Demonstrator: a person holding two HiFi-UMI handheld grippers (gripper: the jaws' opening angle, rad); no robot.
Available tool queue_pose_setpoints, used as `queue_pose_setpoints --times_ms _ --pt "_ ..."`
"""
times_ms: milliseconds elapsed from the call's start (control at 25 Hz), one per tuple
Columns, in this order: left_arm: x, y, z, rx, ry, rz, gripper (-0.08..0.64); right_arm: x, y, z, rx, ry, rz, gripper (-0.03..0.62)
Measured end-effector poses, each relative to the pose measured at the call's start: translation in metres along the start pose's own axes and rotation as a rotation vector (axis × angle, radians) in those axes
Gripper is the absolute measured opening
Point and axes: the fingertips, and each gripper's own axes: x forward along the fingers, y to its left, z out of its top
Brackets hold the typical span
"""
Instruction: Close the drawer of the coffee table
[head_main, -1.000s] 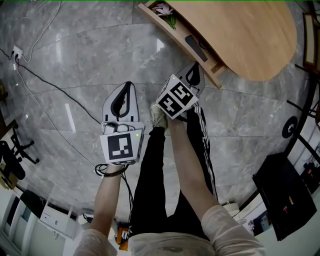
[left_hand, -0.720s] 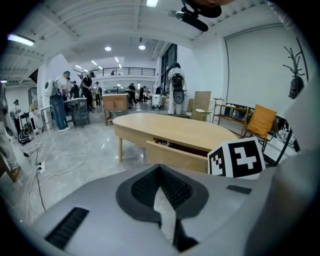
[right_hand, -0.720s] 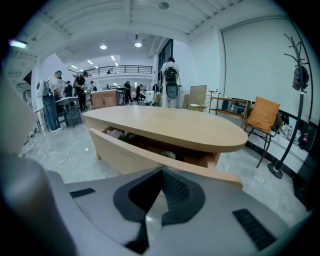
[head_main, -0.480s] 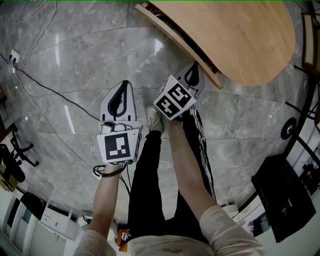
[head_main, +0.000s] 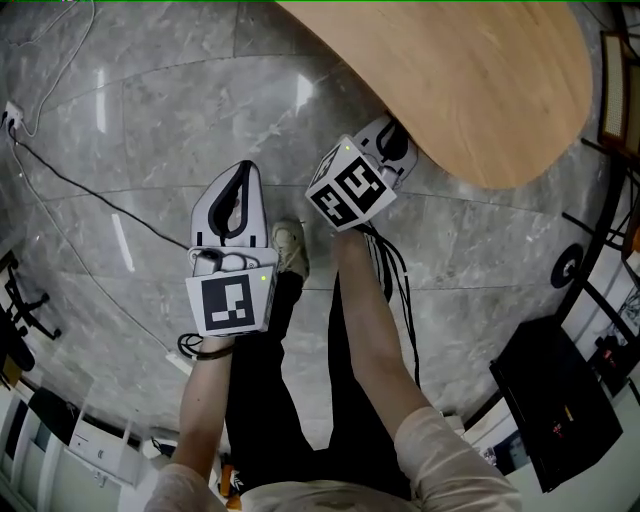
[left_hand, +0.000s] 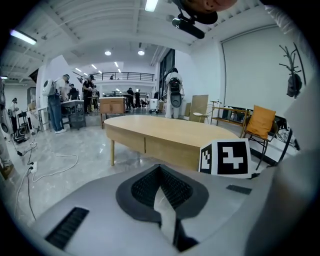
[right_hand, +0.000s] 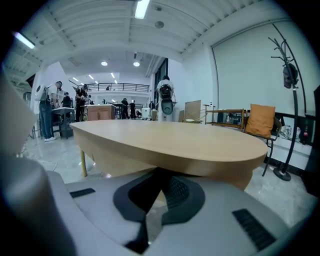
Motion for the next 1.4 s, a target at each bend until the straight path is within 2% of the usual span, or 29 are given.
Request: queue_pose_setpoints --times_ms 160,240,440,640,840,960,1080,1200,1400 --pt "0.007 -0.001 -0.006 0.014 -0.016 -0.004 0.009 0.001 -0.001 0.002 -0.072 -0.066 0.008 0.005" --pt "0.010 0.004 -0.006 0.013 -0.026 0.008 0.009 0.000 0.001 0.003 -0.076 -0.069 0.015 0.005" --pt "0.010 0.010 0.009 -0.013 -0.064 0.025 0.009 0.001 -0.002 0.000 -0.042 -0.017 0.013 0.006" --pt "0.010 0.014 0.013 -0.015 -0.075 0.032 0.009 0.002 0.002 -0.006 -0.075 0.027 0.017 0.005" --pt "-0.008 0.015 0.033 -0.035 -0.077 0.046 0.009 -0.021 0.021 -0.001 -0.091 0.083 0.088 0.006" --pt "-0.026 0.019 0.059 -0.042 -0.090 0.069 0.009 -0.051 0.042 0.032 -0.098 0.067 0.195 0.006" --pt "-0.051 0.030 0.094 -0.067 -0.136 0.119 0.009 -0.081 0.066 0.084 -0.101 0.012 0.312 0.006" --pt "-0.081 0.045 0.135 -0.100 -0.184 0.175 0.009 -0.117 0.088 0.146 -0.098 -0.040 0.427 0.005" --pt "-0.152 0.051 0.210 -0.114 -0.201 0.262 0.009 -0.200 0.110 0.266 -0.155 -0.162 0.622 0.006"
